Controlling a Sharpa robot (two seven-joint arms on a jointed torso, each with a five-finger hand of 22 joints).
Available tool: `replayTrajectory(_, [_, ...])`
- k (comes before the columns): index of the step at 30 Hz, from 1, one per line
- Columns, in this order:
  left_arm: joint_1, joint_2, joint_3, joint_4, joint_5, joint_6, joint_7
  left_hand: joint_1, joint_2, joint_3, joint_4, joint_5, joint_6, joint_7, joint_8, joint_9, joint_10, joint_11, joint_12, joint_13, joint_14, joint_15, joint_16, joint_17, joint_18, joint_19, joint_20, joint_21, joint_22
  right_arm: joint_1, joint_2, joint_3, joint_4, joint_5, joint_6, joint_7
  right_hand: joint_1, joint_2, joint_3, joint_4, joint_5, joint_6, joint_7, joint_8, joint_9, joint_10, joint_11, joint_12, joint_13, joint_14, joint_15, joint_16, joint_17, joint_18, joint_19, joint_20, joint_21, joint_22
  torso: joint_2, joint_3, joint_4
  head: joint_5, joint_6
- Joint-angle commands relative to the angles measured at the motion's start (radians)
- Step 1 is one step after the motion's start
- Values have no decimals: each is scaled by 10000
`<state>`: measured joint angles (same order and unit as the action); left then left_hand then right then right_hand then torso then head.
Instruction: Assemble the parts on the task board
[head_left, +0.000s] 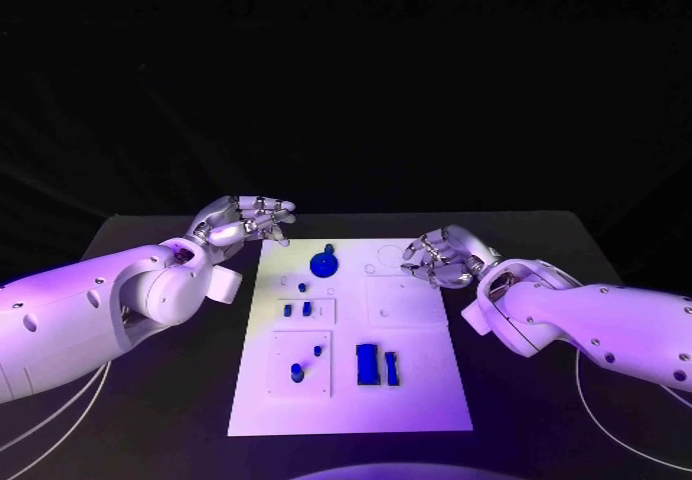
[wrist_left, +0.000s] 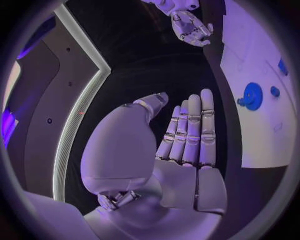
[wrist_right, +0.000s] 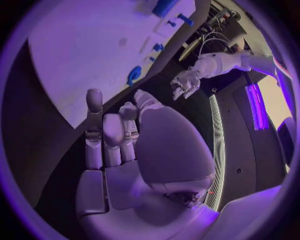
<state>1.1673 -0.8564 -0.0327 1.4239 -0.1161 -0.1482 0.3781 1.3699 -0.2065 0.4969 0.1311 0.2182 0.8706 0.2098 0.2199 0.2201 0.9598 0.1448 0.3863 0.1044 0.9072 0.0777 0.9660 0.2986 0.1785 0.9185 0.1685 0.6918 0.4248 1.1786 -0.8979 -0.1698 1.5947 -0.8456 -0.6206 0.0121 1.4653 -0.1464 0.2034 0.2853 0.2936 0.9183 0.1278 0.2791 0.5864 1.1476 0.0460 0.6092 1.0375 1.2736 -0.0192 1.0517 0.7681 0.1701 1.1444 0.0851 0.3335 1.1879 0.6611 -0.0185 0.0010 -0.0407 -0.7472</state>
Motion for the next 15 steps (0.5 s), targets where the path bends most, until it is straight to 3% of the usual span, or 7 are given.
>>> replayTrajectory(1, [-34, 295, 3, -390, 948, -1347, 1086, 136, 67, 108, 56, 18, 105, -55, 122, 25, 25, 14, -58, -127, -438, 127, -993, -459, -1, -380, 126, -688, -392, 90, 498, 61, -1246, 3585, 622, 3379, 208, -116, 610, 0, -140, -341, 243, -260, -202, -751, 240, -1219, -1215, -904, 226, -1807, -1437, 72, -562, 244, -954, -750, -146, 3, 37, -9, 374])
replayTrajectory(4, [-65, 606, 7, -834, 1214, -1583, 1345, 157, 74, 248, 95, 9, 133, -44, 186, 45, 114, 70, -321, -319, -701, 272, -2003, -868, -18, -673, 293, -1422, -831, 130, 969, 105, -2235, 4820, 1092, 4083, 360, -225, 1325, -24, -380, -441, 467, -372, -350, -1145, 531, -2587, -2722, -1758, 527, -3318, -2124, 4, -1271, 504, -1743, -1415, -209, 14, 43, 26, 605])
replayTrajectory(6, [-85, 863, 12, -1205, 1413, -1719, 1519, 146, 42, 458, 142, 4, -6, -46, 181, 48, 248, 147, -934, -419, -942, 479, -3277, -1290, -41, -1117, 593, -2556, -1523, 146, 1284, 129, -2900, 5577, 1437, 4493, 104, -559, 2280, -130, -626, -534, 760, -611, -756, -916, 831, -4245, -5181, -2244, 1022, -5345, -3237, 100, -1864, 888, -2694, -2518, -246, 19, 65, 13, 720])
replayTrajectory(9, [-107, 1202, 18, -1700, 1714, -1923, 1701, 62, -22, 585, 179, -9, -332, -99, 118, 10, 228, 385, -2043, -418, -1245, 820, -5132, -1706, -19, -1661, 1123, -4409, -2704, 159, 1674, 155, -3710, 6389, 1875, 4932, -247, -648, 2700, -327, -898, -469, 860, -974, -1198, -860, 1086, -4970, -6719, -2545, 1208, -6610, -3923, 94, -2413, 1294, -2715, -3604, -298, 55, 110, 9, 975])
replayTrajectory(13, [-123, 1611, 24, -2238, 1968, -2076, 1784, -26, 26, 349, 171, -9, -558, -172, -65, -110, -43, 657, -2762, -419, -1594, 1090, -6260, -2005, -102, -1726, 1222, -5333, -3326, 164, 2032, 174, -4445, 6946, 2303, 5279, -617, -591, 2753, -611, -973, -331, 955, -1200, -1494, -734, 1107, -5300, -7710, -2486, 1337, -7275, -4318, 150, -2569, 1434, -2699, -4499, -305, 95, 168, 1, 1193])
replayTrajectory(14, [-115, 1464, 14, -2058, 1291, -1562, 1184, -4047, 2065, -4969, -1311, -2182, -8706, -2098, -2199, -2201, -9598, -1448, -3863, -1044, -9072, -777, -9660, -2986, -1785, -9185, -1685, -6918, -4248, 166, 1916, 169, -4214, 5362, 1270, 4073, -4761, 1464, -2034, -2853, -2936, -9183, -1278, -2791, -5864, -3995, -460, -6092, -10375, -5581, 192, -10517, -7681, -1701, -11444, -851, -3335, -11879, -262, 45, 93, 7, 991])
replayTrajectory(15, [-120, 1461, 15, -2042, 1291, -1582, 1185, -4276, 2065, -4969, -1311, -2182, -8706, -2098, -2199, -2201, -9598, -1448, -3863, -1044, -9072, -777, -9660, -2986, -1785, -9185, -1685, -6918, -4248, 158, 1913, 177, -4193, 5378, 1256, 4079, -4996, 1464, -2034, -2853, -2936, -9183, -1278, -2791, -5864, -4129, -460, -6092, -10375, -5720, 192, -10517, -7681, -1701, -11444, -851, -3335, -11879, -272, 47, 92, 12, 997])
